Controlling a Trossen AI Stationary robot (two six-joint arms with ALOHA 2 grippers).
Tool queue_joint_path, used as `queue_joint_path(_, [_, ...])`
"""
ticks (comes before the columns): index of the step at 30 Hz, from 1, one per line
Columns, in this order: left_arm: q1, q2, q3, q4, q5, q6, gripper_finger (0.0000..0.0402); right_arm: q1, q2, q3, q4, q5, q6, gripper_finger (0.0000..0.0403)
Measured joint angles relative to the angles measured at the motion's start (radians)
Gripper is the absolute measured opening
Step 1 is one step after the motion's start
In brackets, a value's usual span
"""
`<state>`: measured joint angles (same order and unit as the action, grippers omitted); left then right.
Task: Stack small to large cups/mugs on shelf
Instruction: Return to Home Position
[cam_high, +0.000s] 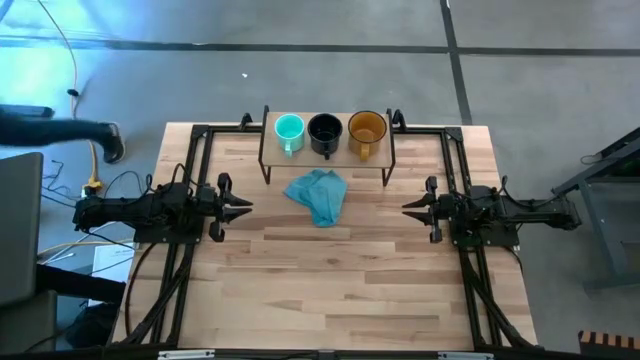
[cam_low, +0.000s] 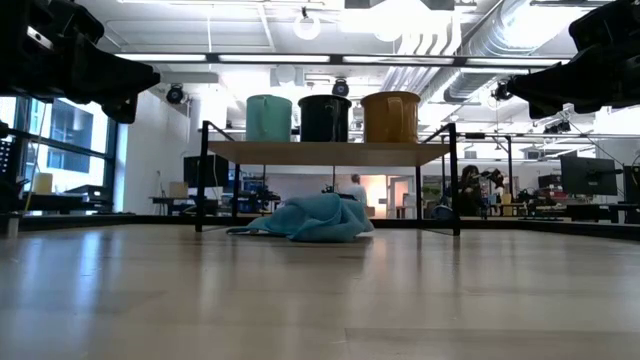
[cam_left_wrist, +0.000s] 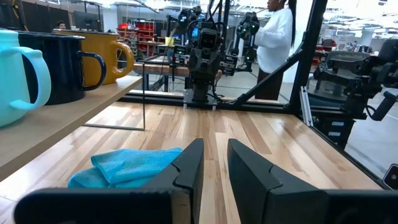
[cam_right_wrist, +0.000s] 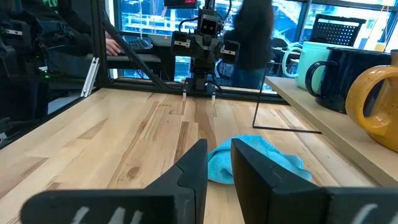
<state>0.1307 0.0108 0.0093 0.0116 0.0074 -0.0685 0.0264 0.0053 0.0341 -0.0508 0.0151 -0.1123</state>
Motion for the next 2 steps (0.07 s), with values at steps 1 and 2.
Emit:
queue_joint_path(1, [0.0, 0.0, 0.0, 0.0, 0.0, 0.0, 0.0063, 0.0, 0.0, 0.0, 0.0, 0.0, 0.0, 0.0062])
queue_joint_path(2, [0.0, 0.0, 0.0, 0.0, 0.0, 0.0, 0.0063, 0.0, 0.0, 0.0, 0.0, 0.0, 0.0, 0.0062])
